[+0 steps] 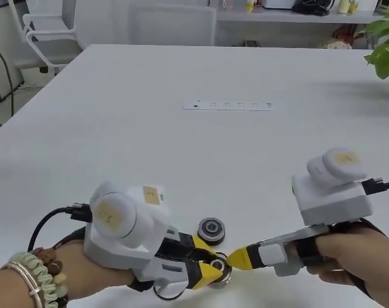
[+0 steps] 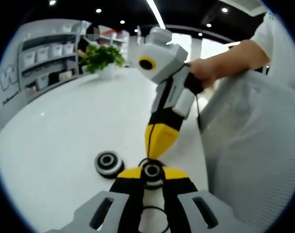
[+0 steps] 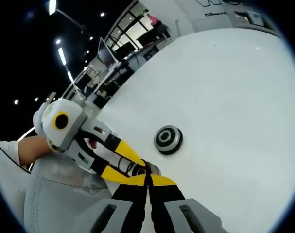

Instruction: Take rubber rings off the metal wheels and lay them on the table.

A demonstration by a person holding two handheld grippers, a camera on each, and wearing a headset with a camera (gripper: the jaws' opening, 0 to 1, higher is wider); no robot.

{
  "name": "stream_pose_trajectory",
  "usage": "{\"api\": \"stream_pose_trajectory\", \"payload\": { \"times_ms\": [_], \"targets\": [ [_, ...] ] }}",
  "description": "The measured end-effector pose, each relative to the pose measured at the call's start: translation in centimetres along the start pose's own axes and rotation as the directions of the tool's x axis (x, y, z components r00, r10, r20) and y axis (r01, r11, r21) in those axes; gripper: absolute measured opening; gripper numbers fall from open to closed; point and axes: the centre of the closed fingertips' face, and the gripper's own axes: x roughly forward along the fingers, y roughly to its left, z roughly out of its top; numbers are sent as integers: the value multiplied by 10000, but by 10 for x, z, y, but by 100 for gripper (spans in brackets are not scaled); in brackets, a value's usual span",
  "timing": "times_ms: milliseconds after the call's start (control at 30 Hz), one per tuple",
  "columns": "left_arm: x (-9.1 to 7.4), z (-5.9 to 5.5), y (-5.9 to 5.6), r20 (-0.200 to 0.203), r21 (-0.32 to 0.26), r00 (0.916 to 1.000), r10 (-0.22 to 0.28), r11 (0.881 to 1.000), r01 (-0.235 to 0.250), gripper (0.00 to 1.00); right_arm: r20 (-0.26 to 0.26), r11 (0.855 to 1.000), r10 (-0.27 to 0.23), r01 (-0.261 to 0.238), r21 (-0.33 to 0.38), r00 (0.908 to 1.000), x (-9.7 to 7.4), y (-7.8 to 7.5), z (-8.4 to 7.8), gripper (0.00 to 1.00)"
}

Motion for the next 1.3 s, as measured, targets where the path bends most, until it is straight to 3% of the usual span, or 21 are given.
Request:
{"api": "stream_pose_trajectory", "payload": {
  "times_ms": [300, 400, 500, 667, 900, 1167, 1300],
  "targets": [
    [-5, 2, -1, -484, 968, 9988, 58, 9953, -11, 18, 147, 9995, 119, -123, 296, 9998, -3, 0, 3, 0],
    [-8, 5, -1, -546, 1202, 9985, 70, 9928, -4, 28, 312, 9993, 65, -76, 362, 9995, -7, -1, 7, 0],
    [-13, 12, -3, -455, 1065, 9990, 52, 9943, -3, 36, 656, 9977, 157, -199, 647, 9977, -11, -2, 14, 0],
    [-24, 32, 1, -68, 1179, 9995, 300, 9926, -290, 42, 1145, 9964, 175, -268, 806, 9933, -18, -1, 25, 0],
    [-42, 47, 6, 105, 1414, 9980, 631, 9879, -639, 50, 1857, 9943, 348, -527, 927, 9820, -28, 7, 39, 0],
    [-71, 54, 11, 452, 1242, 9929, 1097, 9856, -1145, 55, 2493, 9916, 600, -865, 965, 9666, -34, 17, 51, 0],
    [-94, 53, 19, 558, 1125, 9826, 1769, 9768, -1822, 61, 2676, 9897, 767, -1060, 967, 9605, -36, 22, 55, 0]
  ]
}}
